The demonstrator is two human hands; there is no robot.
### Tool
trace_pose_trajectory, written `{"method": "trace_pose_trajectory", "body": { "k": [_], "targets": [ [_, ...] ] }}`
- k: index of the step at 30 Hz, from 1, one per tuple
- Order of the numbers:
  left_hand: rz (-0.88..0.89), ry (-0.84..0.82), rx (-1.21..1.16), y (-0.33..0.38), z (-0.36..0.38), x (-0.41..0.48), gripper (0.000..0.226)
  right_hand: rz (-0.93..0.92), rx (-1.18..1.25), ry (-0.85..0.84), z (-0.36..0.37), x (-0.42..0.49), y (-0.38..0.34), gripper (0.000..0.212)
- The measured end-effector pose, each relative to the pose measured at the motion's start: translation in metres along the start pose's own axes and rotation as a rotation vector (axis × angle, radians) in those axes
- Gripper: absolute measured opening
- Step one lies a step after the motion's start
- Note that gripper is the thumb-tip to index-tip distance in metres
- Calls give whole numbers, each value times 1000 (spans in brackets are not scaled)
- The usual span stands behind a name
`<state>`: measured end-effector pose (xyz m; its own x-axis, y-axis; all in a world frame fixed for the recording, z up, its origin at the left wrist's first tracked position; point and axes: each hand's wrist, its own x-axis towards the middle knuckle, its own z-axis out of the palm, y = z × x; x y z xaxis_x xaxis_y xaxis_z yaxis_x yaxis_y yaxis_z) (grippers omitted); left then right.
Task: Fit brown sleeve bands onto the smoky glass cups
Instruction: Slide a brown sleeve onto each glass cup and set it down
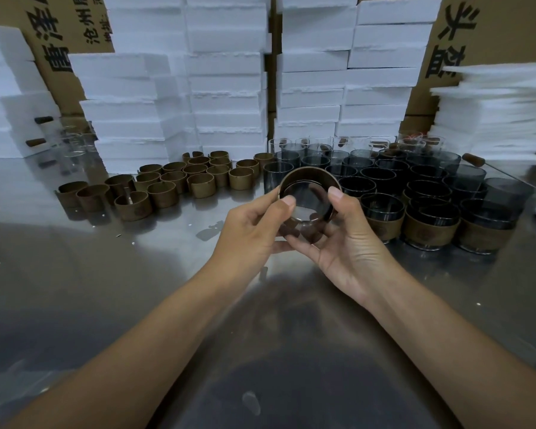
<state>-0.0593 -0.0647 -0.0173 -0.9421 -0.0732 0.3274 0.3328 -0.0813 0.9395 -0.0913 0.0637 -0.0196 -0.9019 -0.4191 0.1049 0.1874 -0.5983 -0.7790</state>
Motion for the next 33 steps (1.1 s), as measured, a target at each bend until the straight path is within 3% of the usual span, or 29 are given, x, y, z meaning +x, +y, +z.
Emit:
{"method": "trace_pose_trajectory", "body": {
  "k": [6, 8, 11, 14, 17, 21, 26, 29, 33],
  "targets": [
    [-28, -1, -15, -1, -3, 2, 22, 10, 35, 18, 1, 1, 1, 16],
    [-43, 17, -20, -1, -6, 2, 21, 32, 50, 39, 1, 1, 2, 29],
    [-73, 58, -33, -1, -11, 3, 45, 96, -15, 79, 0, 1, 4, 65],
    [-141, 16, -68, -3, -15, 5, 75, 120, -50, 81, -2, 0, 2, 78],
    [-153, -33, -136, -4, -19, 6, 72, 115, -108, 77, -3, -1, 2, 68],
    [-126, -113, -115, -10, -29, 9, 45, 126, -131, 96, -3, -1, 3, 45],
    [-135, -125, -98, -14, -32, 12, 77, 191, -17, 108, -4, 1, 3, 36],
    [-133, -106, -106, -14, -30, 13, 83, 219, 72, 97, -4, 2, 2, 38],
    [-121, -90, -101, -15, -27, 12, 89, 220, 93, 120, -3, 2, 2, 26]
  ]
}}
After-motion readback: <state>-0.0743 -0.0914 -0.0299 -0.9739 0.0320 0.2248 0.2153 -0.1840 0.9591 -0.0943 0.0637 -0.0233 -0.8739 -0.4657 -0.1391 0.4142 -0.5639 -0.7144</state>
